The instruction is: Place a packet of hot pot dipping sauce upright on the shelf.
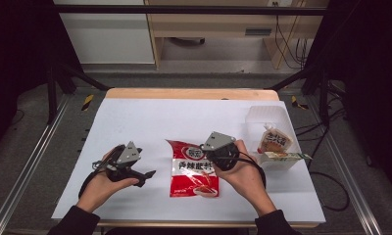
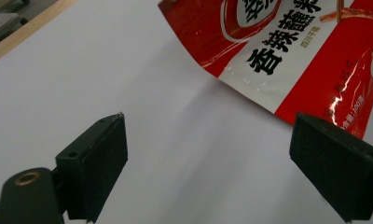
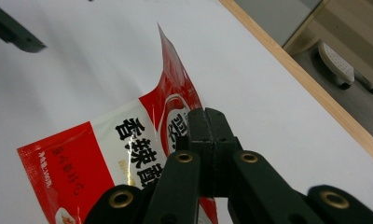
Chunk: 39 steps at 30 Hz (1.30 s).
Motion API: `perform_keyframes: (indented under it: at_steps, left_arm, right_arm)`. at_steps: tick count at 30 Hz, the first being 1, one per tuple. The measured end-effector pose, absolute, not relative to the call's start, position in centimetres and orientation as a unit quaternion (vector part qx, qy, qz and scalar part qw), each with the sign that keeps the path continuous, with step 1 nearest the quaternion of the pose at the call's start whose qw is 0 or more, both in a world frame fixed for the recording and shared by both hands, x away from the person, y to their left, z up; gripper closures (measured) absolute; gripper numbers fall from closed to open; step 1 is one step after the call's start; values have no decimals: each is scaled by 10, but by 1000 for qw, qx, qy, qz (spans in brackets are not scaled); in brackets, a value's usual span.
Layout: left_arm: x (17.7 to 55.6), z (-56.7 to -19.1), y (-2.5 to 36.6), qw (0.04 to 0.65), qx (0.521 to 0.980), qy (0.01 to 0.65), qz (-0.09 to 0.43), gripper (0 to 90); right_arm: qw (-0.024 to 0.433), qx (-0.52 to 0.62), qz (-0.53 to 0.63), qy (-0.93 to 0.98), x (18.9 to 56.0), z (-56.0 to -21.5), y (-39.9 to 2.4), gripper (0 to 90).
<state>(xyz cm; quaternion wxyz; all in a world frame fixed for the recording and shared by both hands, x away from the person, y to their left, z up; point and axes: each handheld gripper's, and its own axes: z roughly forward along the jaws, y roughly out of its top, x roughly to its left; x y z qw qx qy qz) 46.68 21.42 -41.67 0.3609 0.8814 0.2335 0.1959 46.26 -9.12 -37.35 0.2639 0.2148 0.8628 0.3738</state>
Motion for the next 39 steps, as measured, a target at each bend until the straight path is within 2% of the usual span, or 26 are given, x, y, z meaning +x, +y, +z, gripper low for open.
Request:
perform_keyframes:
  at_steps: [12,27,34,39]
  left_arm:
    - [496,-416,192,370,879,229,194,198]
    - [503,-401,183,381,878,211,198,343]
    - [507,-396,178,389,878,208,188,441]
    - [509,-393,179,391,878,208,178,586]
  right_arm:
    - [261,187,385,865,447,-365,-84,900]
    - [263,163,393,866,437,-350,-74,900]
    - [262,160,400,864,436,-345,-73,900]
    - [261,159,402,863,436,-343,-73,900]
